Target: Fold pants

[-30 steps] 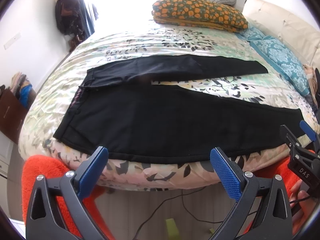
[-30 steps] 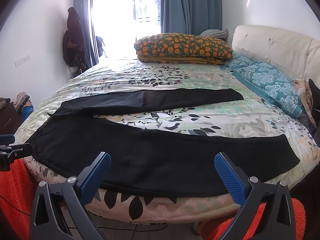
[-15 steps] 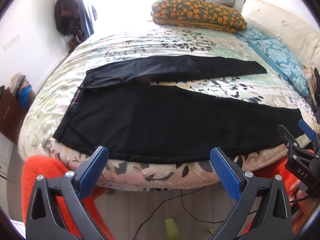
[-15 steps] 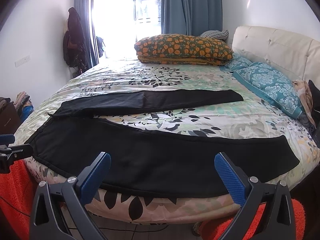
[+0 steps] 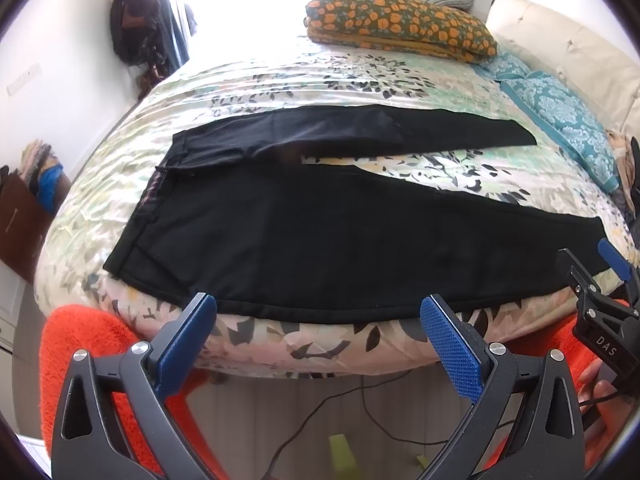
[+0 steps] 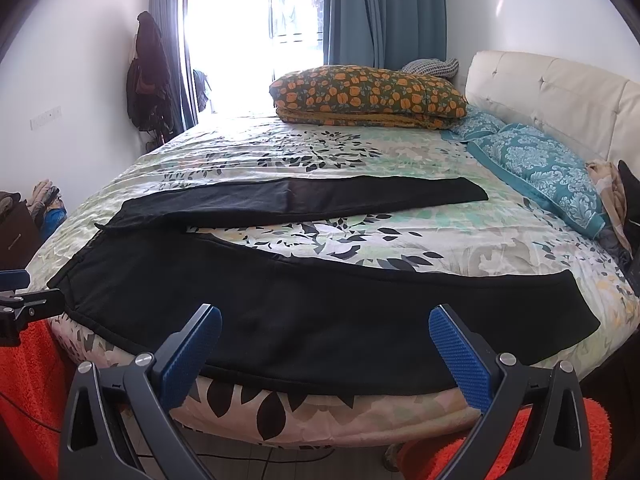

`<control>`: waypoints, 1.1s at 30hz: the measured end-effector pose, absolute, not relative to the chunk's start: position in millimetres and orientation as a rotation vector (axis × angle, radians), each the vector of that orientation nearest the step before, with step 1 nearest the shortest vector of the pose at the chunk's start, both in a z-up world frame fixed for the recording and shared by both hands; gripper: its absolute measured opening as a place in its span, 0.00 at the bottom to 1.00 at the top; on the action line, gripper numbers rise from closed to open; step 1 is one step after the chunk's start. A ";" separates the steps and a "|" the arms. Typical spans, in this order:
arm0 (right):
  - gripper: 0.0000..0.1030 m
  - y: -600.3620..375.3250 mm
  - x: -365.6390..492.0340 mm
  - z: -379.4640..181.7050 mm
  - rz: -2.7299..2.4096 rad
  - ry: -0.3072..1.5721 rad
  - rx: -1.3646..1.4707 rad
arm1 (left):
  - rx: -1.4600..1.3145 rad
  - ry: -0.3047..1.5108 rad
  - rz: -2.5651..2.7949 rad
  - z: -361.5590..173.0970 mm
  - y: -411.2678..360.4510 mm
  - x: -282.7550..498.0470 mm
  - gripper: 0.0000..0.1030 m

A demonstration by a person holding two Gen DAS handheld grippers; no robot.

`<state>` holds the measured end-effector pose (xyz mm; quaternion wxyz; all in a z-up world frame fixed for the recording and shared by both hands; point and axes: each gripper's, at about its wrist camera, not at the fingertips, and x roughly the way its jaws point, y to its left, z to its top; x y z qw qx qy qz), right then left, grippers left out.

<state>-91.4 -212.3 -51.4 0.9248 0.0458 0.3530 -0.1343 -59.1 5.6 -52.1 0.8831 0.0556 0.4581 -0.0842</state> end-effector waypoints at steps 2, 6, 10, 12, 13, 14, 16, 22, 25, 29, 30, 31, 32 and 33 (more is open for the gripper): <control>1.00 -212.3 -91.3 -51.5 -0.275 0.725 0.094 | 0.116 0.954 -0.175 -52.4 5.6 -59.3 0.99; 1.00 -212.2 -91.5 -51.6 -0.275 0.723 0.093 | 0.116 0.953 -0.175 -52.5 5.6 -59.4 0.99; 1.00 -211.8 -91.4 -51.5 -0.276 0.725 0.092 | 0.115 0.954 -0.175 -52.4 5.5 -59.4 0.99; 1.00 -211.7 -91.4 -51.4 -0.275 0.724 0.092 | 0.115 0.954 -0.174 -52.6 5.5 -59.4 0.99; 1.00 -211.4 -91.3 -51.3 -0.275 0.723 0.091 | 0.115 0.954 -0.175 -52.4 5.4 -59.4 0.99; 1.00 -211.4 -91.1 -51.3 -0.275 0.724 0.091 | 0.115 0.954 -0.175 -52.4 5.5 -59.4 0.99; 1.00 -211.3 -91.1 -51.2 -0.275 0.723 0.092 | 0.116 0.953 -0.174 -52.8 5.4 -59.5 0.99; 1.00 -215.8 -93.9 -48.2 -0.282 0.708 0.111 | 0.124 0.960 -0.166 -56.5 4.8 -59.2 0.99; 1.00 -226.3 -94.4 -52.2 -0.301 0.724 0.160 | 0.124 1.001 -0.145 -69.6 9.8 -53.6 0.99; 1.00 -243.6 -95.0 -61.3 -0.337 0.757 0.239 | 0.062 1.073 -0.107 -89.2 27.4 -37.6 0.99; 1.00 -247.5 -95.7 -62.7 -0.345 0.762 0.256 | 0.039 1.077 -0.100 -91.4 31.5 -31.4 0.99; 1.00 -250.8 -95.6 -64.5 -0.353 0.767 0.271 | 0.017 1.075 -0.098 -93.5 33.7 -24.5 0.99; 1.00 -253.6 -95.0 -66.7 -0.359 0.774 0.285 | 0.001 1.069 -0.099 -95.1 34.9 -16.6 0.99; 1.00 -255.7 -94.4 -69.1 -0.363 0.782 0.296 | -0.006 1.059 -0.100 -96.6 34.3 -7.7 0.99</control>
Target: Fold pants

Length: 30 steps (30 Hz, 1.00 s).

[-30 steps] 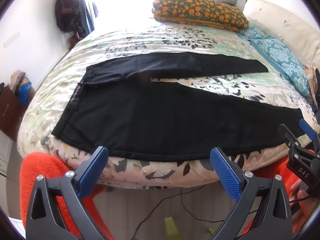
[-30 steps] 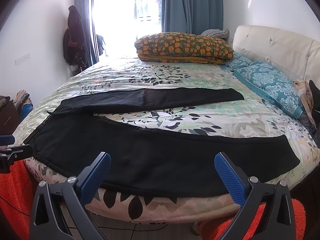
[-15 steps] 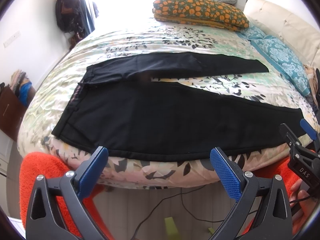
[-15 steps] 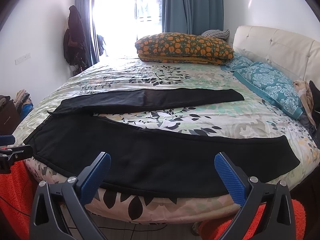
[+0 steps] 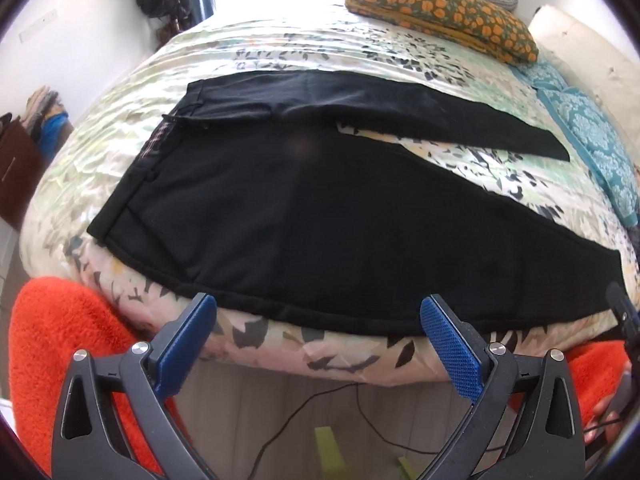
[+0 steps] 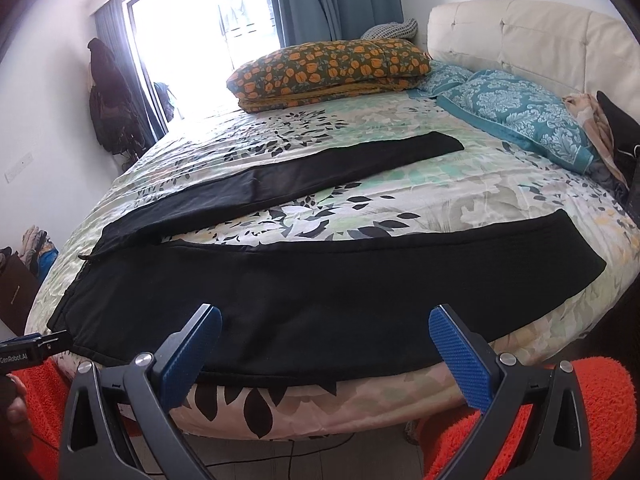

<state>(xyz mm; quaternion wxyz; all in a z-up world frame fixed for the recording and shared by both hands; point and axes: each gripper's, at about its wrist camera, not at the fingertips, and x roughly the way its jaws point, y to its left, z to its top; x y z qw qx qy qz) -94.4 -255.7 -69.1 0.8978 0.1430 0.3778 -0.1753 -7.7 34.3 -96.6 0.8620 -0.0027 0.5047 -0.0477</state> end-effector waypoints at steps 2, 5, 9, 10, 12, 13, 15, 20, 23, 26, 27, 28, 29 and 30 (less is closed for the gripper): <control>1.00 -257.8 -91.2 -74.7 -0.363 0.804 0.309 | 0.015 1.042 -0.111 -101.7 27.4 11.8 0.99; 1.00 -256.7 -82.8 -84.4 -0.343 0.846 0.309 | 0.090 1.031 -0.117 -118.7 12.3 40.0 0.99; 1.00 -253.5 -49.7 -99.7 -0.289 0.923 0.294 | 0.157 1.079 -0.076 -157.7 3.7 69.4 0.99; 1.00 -251.8 -39.5 -103.9 -0.277 0.945 0.279 | 0.170 1.102 -0.064 -167.5 3.2 74.0 0.99; 1.00 -248.3 -22.1 -114.1 -0.254 0.977 0.254 | 0.177 1.140 -0.058 -183.2 5.9 77.4 1.00; 1.00 -246.3 -16.3 -120.3 -0.245 0.987 0.248 | 0.162 1.126 -0.068 -184.8 8.4 75.0 1.00; 1.00 -243.2 -8.2 -135.8 -0.232 1.019 0.240 | 0.159 1.090 -0.078 -185.9 10.5 68.5 1.00; 1.00 -241.8 -2.1 -170.8 -0.220 1.133 0.251 | 0.153 1.071 -0.091 -190.3 10.0 64.1 1.00; 1.00 -237.9 -1.6 -175.3 -0.232 1.147 0.214 | 0.165 1.131 -0.109 -183.0 9.0 70.8 0.99; 1.00 -239.3 -3.8 -176.6 -0.228 1.150 0.209 | 0.094 1.083 -0.182 -147.8 13.1 89.8 0.99; 1.00 -239.2 -4.5 -176.5 -0.227 1.149 0.209 | 0.075 1.035 -0.192 -131.7 15.8 100.1 0.99; 1.00 -239.4 -5.0 -176.6 -0.225 1.149 0.209 | 0.057 0.997 -0.199 -118.0 19.5 112.9 0.99; 1.00 -239.5 -5.2 -176.6 -0.223 1.149 0.205 | 0.037 0.971 -0.206 -107.4 24.0 128.5 0.99; 1.00 -239.5 -5.0 -176.8 -0.220 1.149 0.201 | 0.018 0.961 -0.204 -101.6 28.9 146.0 0.99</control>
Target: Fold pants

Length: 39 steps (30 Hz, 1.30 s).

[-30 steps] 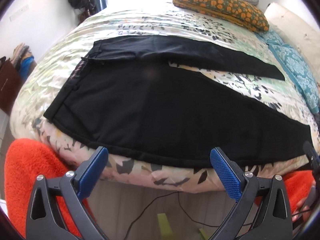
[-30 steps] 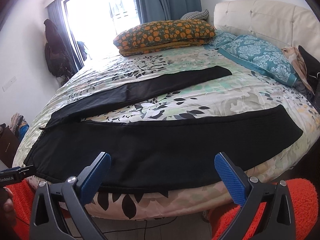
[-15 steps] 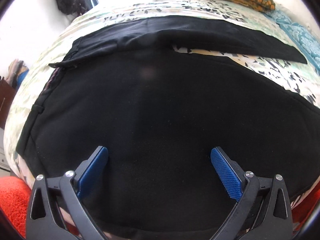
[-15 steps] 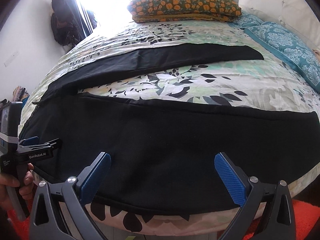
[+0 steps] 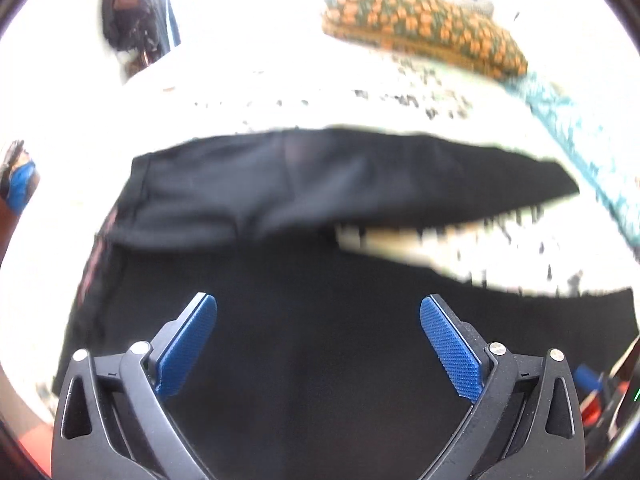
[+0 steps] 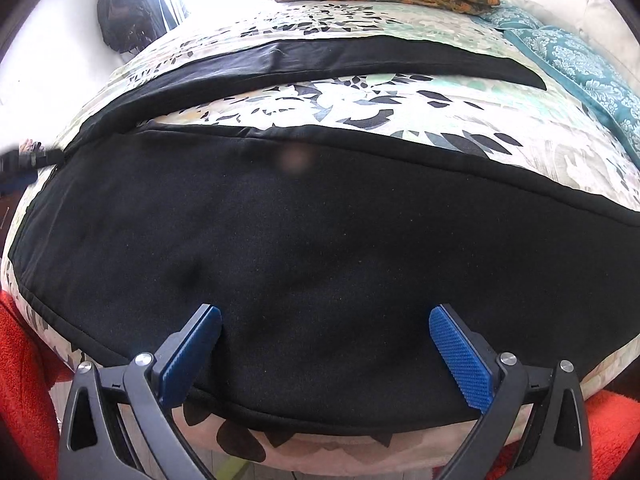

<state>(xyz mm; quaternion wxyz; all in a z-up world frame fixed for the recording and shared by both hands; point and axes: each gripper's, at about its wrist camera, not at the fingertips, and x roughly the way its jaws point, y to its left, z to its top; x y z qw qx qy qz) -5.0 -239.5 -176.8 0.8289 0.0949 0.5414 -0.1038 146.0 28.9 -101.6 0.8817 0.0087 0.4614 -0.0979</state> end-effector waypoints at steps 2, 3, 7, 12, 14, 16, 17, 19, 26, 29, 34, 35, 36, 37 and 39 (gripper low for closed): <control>1.00 -239.8 -4.9 -177.3 -0.217 1.151 0.197 | -0.006 0.988 -0.177 -105.6 38.4 182.0 0.99; 1.00 -238.9 -5.3 -177.0 -0.217 1.152 0.196 | 0.000 1.020 -0.154 -116.7 43.2 200.0 0.99; 1.00 -239.9 -3.9 -178.4 -0.220 1.154 0.199 | 0.114 1.168 0.060 -181.8 66.0 234.8 1.00; 1.00 -240.5 -2.9 -178.7 -0.218 1.153 0.198 | 0.049 1.128 0.040 -169.2 83.7 208.0 0.99; 1.00 -242.3 -3.9 -173.1 -0.228 1.145 0.200 | 0.048 1.076 0.002 -151.8 86.5 190.7 0.99; 1.00 -245.8 -8.3 -158.6 -0.242 1.070 0.214 | 0.058 1.037 -0.066 -135.4 80.1 163.9 0.99; 1.00 -248.2 -9.7 -151.4 -0.247 1.034 0.219 | 0.064 1.034 -0.109 -131.3 73.7 149.6 0.99; 1.00 -253.3 -8.2 -145.7 -0.261 1.001 0.225 | 0.087 1.033 -0.189 -131.0 56.7 121.8 0.99; 1.00 -268.2 -2.1 -174.2 -0.305 1.131 0.274 | 0.200 1.131 -0.252 -176.1 4.1 69.9 0.99; 1.00 -267.5 -10.9 -160.9 -0.316 1.084 0.250 | 0.179 1.106 -0.278 -166.4 2.7 56.2 0.99; 1.00 -281.6 -21.4 -154.0 -0.353 1.054 0.305 | 0.165 1.076 -0.279 -161.2 2.5 54.4 0.99; 1.00 -285.2 -20.9 -156.5 -0.360 1.063 0.321 | 0.166 1.088 -0.272 -165.0 2.0 55.9 0.99; 1.00 -287.3 -21.6 -157.6 -0.367 1.069 0.336 | 0.169 1.099 -0.268 -169.6 1.7 56.5 0.99; 1.00 -289.0 -22.5 -157.1 -0.370 1.066 0.344 | 0.176 1.115 -0.263 -175.0 1.7 57.5 0.99; 1.00 -288.9 -24.0 -151.5 -0.374 1.041 0.340 | 0.200 1.150 -0.240 -185.6 3.2 57.9 0.99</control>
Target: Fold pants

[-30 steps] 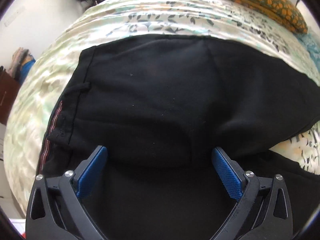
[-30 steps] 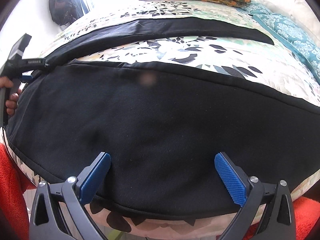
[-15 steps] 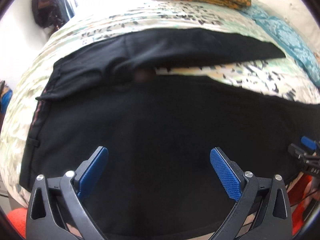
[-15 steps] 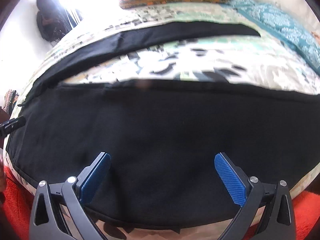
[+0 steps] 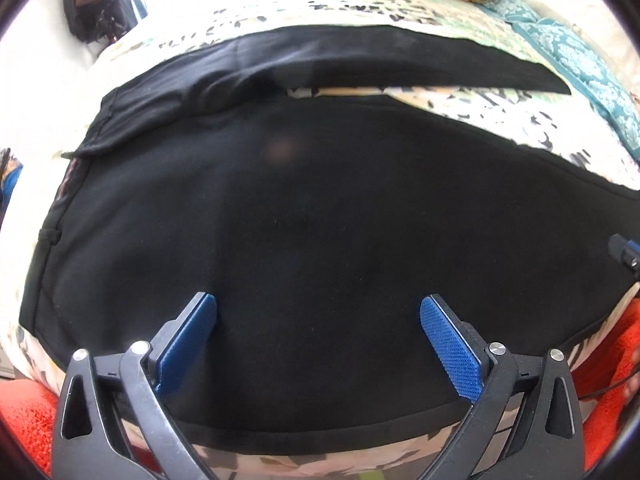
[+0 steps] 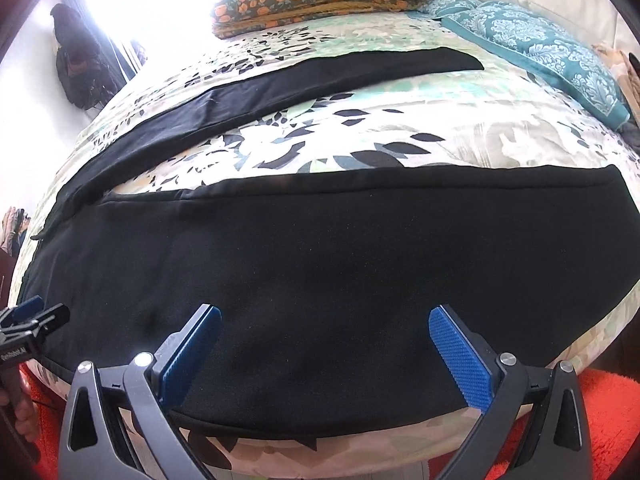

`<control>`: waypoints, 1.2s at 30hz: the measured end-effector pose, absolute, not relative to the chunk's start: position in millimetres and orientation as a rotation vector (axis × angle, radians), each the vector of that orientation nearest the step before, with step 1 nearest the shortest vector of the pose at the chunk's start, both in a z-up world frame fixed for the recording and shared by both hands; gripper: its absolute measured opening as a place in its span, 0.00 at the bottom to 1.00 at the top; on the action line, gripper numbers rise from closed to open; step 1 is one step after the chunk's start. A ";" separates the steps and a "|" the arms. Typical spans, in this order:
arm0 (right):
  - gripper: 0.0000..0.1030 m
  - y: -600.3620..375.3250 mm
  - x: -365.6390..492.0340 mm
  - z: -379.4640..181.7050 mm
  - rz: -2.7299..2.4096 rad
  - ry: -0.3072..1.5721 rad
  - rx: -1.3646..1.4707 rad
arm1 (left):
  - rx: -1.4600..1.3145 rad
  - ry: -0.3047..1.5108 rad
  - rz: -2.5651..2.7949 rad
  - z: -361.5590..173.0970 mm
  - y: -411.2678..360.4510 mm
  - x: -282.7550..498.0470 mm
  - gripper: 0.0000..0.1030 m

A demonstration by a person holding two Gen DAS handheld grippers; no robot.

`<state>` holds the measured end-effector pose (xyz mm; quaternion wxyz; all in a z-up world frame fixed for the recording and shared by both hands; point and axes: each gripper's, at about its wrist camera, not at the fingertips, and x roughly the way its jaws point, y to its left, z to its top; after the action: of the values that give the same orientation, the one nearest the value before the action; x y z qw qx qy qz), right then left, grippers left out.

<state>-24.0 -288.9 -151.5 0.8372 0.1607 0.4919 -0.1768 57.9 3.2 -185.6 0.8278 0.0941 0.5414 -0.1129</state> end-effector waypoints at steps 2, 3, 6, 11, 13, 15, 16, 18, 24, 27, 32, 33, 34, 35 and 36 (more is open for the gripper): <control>1.00 -288.2 -24.5 -144.5 -0.373 1.011 0.324 | 0.209 1.136 -0.239 -184.0 4.0 55.3 0.99; 1.00 -287.1 -25.2 -142.2 -0.372 1.003 0.315 | 0.206 1.140 -0.242 -180.5 3.9 56.0 0.99; 1.00 -287.2 -26.2 -142.7 -0.371 1.008 0.315 | 0.161 1.104 -0.271 -157.6 1.8 64.3 0.99; 1.00 -290.7 -25.9 -149.1 -0.366 1.032 0.351 | 0.125 1.007 -0.270 -114.5 -8.7 117.2 0.99; 1.00 -291.7 -25.7 -148.5 -0.363 1.030 0.357 | 0.109 0.971 -0.253 -103.7 -17.1 148.1 0.99; 1.00 -292.4 -25.0 -148.1 -0.355 1.029 0.366 | 0.114 0.933 -0.226 -99.2 -27.3 176.8 0.99; 1.00 -292.5 -24.4 -148.5 -0.353 1.031 0.370 | 0.113 0.928 -0.210 -100.2 -28.9 190.6 0.99; 1.00 -292.7 -22.0 -151.1 -0.350 1.043 0.376 | 0.101 0.946 -0.181 -110.7 -34.7 220.5 0.99; 1.00 -298.5 -17.9 -159.3 -0.354 1.074 0.406 | 0.192 1.109 -0.058 -182.3 -30.6 258.2 0.99; 1.00 -300.7 -17.8 -160.0 -0.358 1.078 0.415 | 0.166 1.092 -0.070 -179.5 -21.0 253.4 0.99; 1.00 -308.3 -22.1 -149.5 -0.385 1.033 0.407 | 0.092 1.030 -0.152 -134.9 -12.5 213.5 0.99; 1.00 -311.4 -23.6 -148.5 -0.397 1.029 0.414 | 0.095 1.018 -0.176 -127.6 -13.2 201.4 0.99; 1.00 -315.4 -25.9 -148.5 -0.411 1.027 0.425 | 0.098 1.007 -0.202 -122.3 -13.6 187.8 0.99; 1.00 -320.6 -27.5 -148.7 -0.425 1.026 0.438 | 0.104 1.001 -0.230 -119.4 -14.7 172.3 0.99; 1.00 -326.3 -29.8 -149.0 -0.440 1.025 0.453 | 0.116 1.003 -0.255 -119.7 -16.5 159.0 0.99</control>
<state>-29.8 -326.3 -149.0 0.8241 0.2130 0.4822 -0.2072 159.0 -16.5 -119.7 0.8674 0.0554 0.4792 -0.1219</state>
